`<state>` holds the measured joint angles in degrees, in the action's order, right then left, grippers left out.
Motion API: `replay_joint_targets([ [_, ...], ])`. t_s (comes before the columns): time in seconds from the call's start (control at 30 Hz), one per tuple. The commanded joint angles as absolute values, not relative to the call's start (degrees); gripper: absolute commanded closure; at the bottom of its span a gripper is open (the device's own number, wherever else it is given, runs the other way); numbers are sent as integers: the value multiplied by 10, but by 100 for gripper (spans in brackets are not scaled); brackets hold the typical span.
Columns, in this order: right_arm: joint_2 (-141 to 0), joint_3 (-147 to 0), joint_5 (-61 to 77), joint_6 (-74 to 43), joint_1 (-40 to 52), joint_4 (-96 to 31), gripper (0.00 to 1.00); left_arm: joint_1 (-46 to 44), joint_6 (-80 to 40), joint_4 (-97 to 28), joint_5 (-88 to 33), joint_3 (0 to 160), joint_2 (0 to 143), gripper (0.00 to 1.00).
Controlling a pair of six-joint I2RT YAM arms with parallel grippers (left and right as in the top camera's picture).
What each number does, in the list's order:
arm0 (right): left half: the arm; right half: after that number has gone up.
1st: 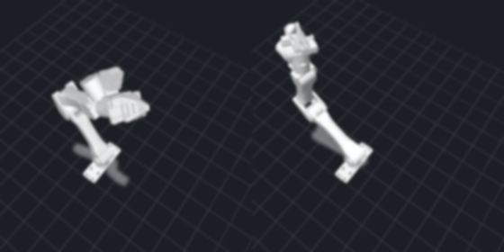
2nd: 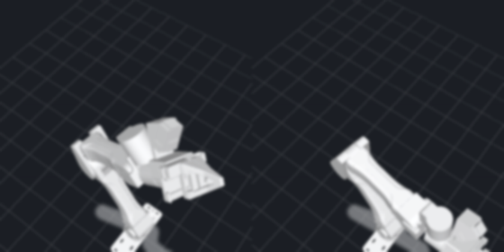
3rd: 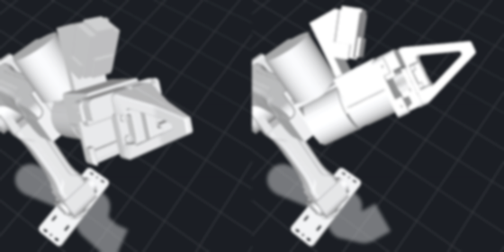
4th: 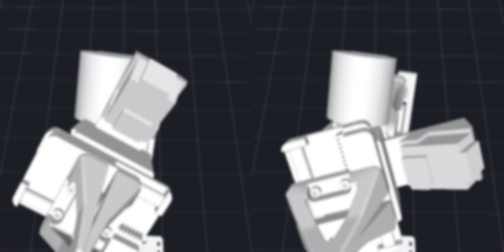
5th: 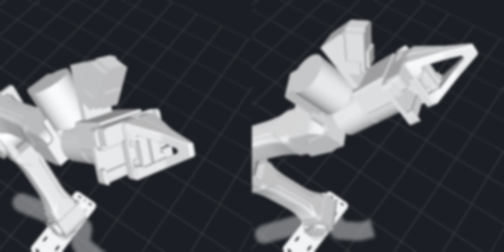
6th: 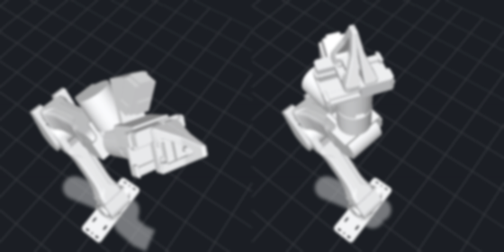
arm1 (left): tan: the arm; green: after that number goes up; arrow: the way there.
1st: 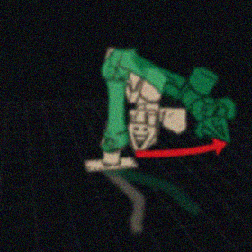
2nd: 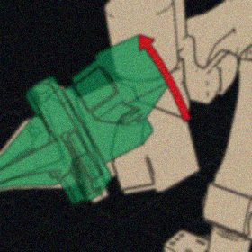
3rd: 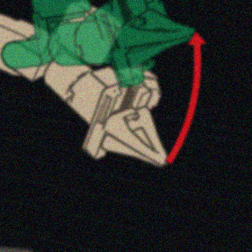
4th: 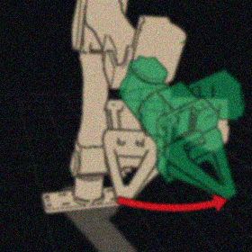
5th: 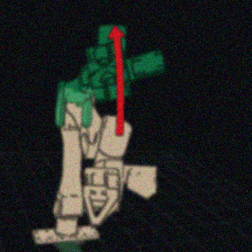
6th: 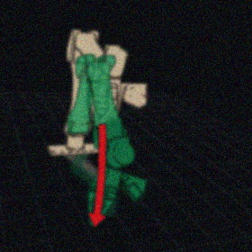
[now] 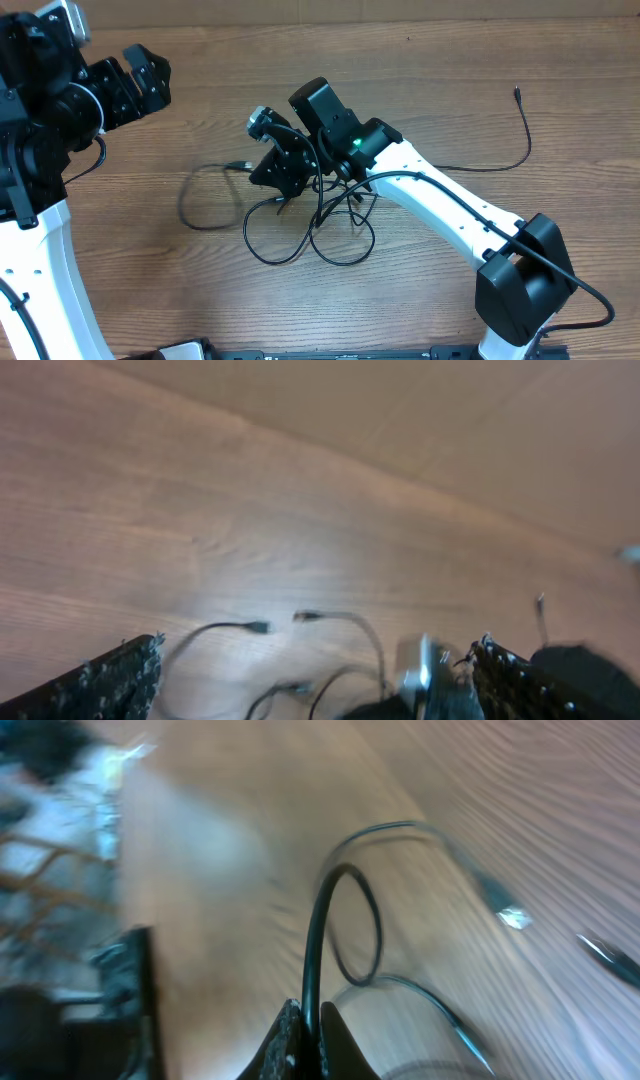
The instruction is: Untangle cables
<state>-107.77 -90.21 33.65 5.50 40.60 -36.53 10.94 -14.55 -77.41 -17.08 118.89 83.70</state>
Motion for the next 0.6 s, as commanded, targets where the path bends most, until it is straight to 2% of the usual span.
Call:
replay_joint_targets([
  [0.0, -1068, -966, 191, 3, 404, -385, 96, 112, -98, -804, -119, 1197, 840, 0],
  [0.1, -1068, -1060, 94, 1, 404, -432, 96, 112, -98, -849, -51, 1195, 847, 0],
  [0.23, -1068, -1164, 21, -3, 404, -454, 96, 112, -98, -870, -42, 1176, 856, 0],
  [0.37, -1068, -1253, 0, -2, 404, -449, 96, 112, -88, -860, -77, 1145, 860, 0],
  [0.57, -1068, -1343, 1, 0, 404, -435, 96, 112, 41, -865, -216, 1109, 859, 0],
])
